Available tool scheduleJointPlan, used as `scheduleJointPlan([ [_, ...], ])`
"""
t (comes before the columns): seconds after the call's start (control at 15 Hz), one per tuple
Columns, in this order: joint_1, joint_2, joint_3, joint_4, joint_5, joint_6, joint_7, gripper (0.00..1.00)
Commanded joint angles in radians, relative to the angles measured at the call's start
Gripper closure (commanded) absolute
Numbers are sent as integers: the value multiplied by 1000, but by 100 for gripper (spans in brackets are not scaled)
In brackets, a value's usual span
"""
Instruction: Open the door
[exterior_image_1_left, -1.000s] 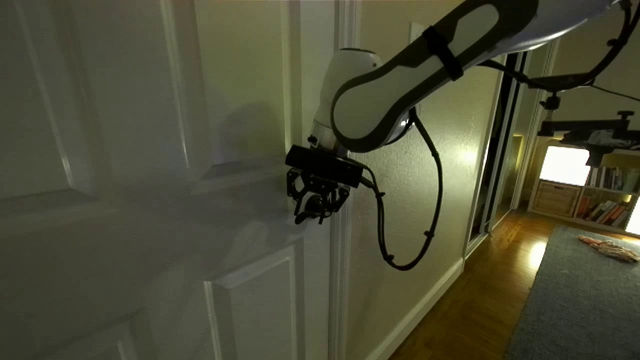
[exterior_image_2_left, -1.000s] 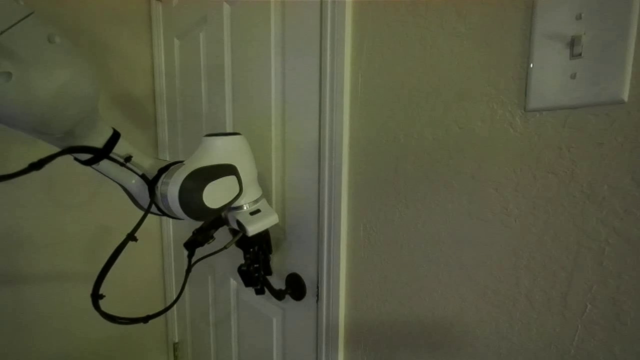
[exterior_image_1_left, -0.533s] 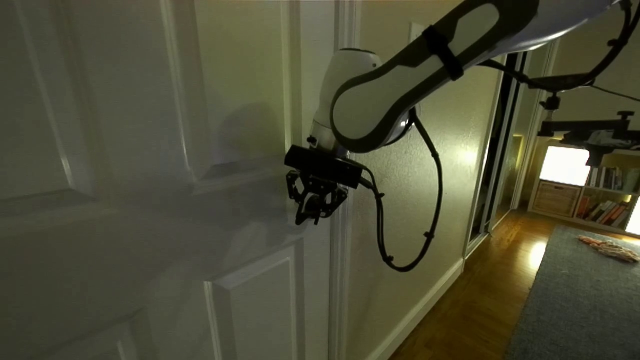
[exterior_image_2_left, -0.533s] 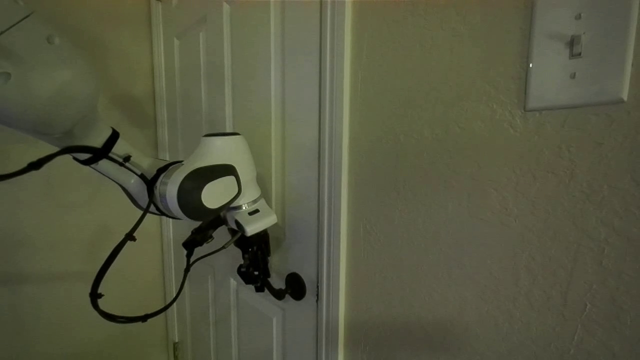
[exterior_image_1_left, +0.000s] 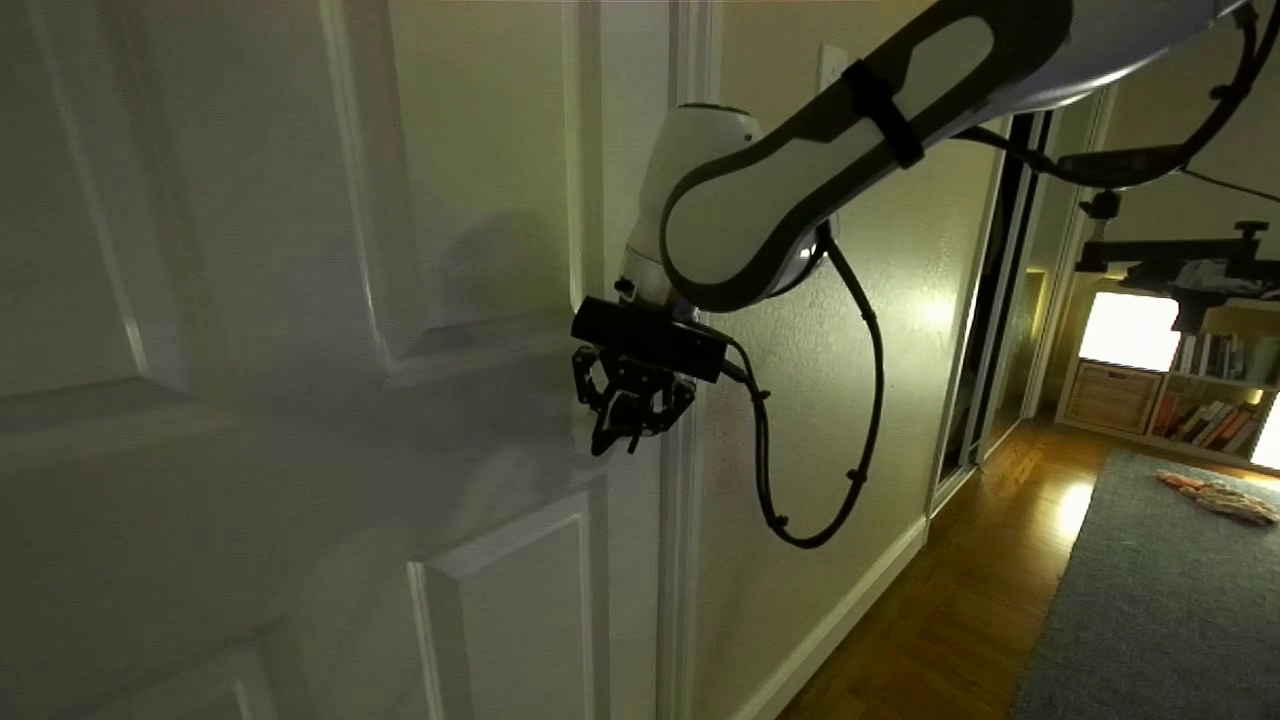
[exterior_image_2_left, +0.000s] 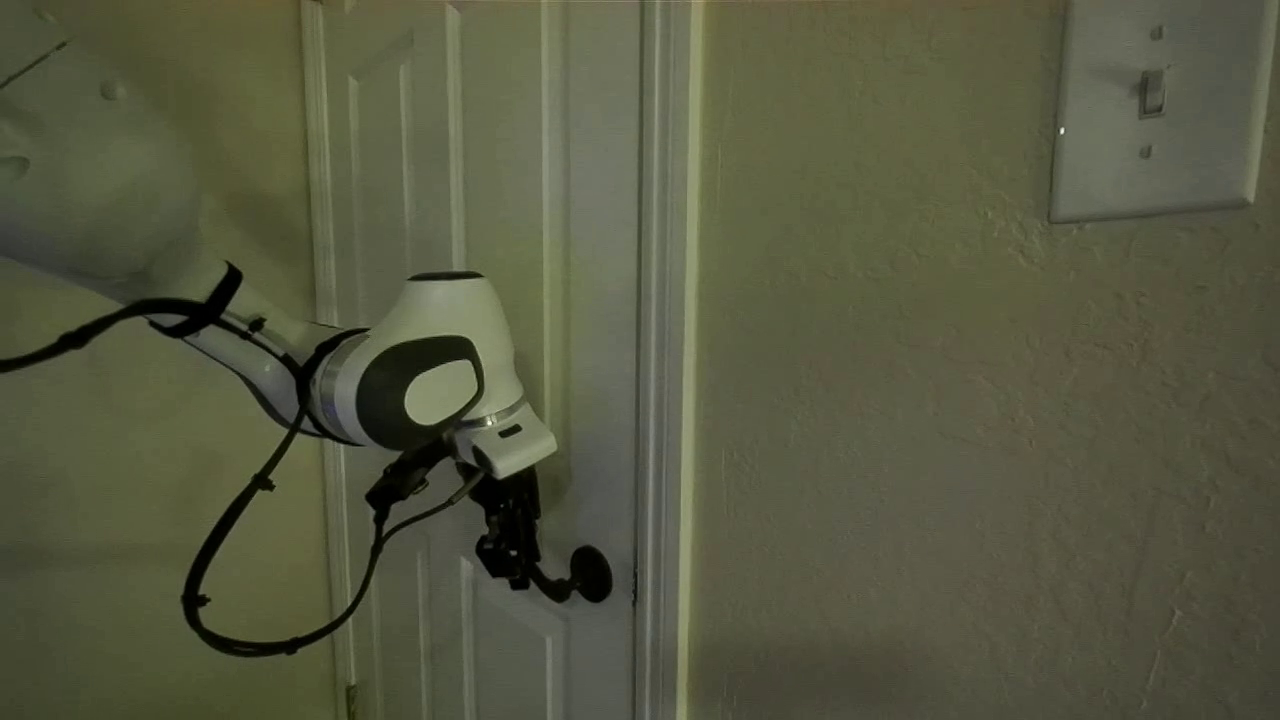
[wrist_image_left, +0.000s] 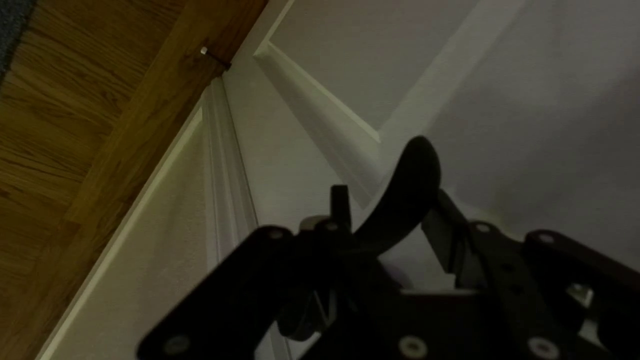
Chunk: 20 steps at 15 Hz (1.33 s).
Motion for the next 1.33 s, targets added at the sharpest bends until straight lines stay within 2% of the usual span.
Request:
scheduleJointPlan([
  [0.0, -23, 18, 15, -72, 14, -11, -95, 83],
  [0.33, -37, 69, 12, -76, 25, 18, -178, 83],
  [0.67, -34, 97, -19, -106, 20, 10, -231, 83],
  [0.87, -13, 0, -17, -236, 11, 10, -247, 83],
  [1.13, 12, -108, 10, -348, 9, 4, -291, 92],
  [1.27, 22, -164, 26, -411, 14, 12, -299, 89],
])
